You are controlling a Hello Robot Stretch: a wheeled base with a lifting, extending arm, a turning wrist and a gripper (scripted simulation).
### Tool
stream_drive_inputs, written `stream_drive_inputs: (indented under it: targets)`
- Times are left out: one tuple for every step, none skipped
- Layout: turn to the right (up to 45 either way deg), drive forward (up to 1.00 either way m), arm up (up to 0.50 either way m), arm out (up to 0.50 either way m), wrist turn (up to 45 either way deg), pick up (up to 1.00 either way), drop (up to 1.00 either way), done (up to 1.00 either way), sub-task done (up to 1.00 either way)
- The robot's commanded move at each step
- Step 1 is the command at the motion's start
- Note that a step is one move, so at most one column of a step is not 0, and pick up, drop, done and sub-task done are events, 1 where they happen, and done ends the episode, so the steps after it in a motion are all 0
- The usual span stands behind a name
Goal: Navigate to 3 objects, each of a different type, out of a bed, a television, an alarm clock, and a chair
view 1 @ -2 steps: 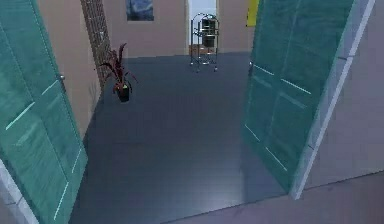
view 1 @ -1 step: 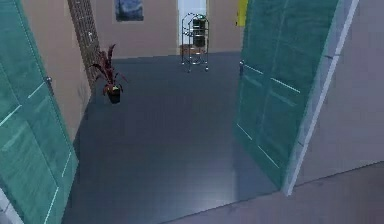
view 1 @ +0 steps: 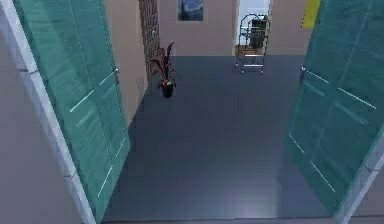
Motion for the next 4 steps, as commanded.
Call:
stream_drive_inputs:
  targets:
    - [0.0,0.1,0.0,0.0,0.0,0.0,0.0,0.0,0.0]
    - [15.0,0.0,0.0,0.0,0.0,0.0,0.0,0.0,0.0]
    - [0.0,1.0,0.0,0.0,0.0,0.0,0.0,0.0,0.0]
    - [0.0,1.0,0.0,0.0,0.0,0.0,0.0,0.0,0.0]
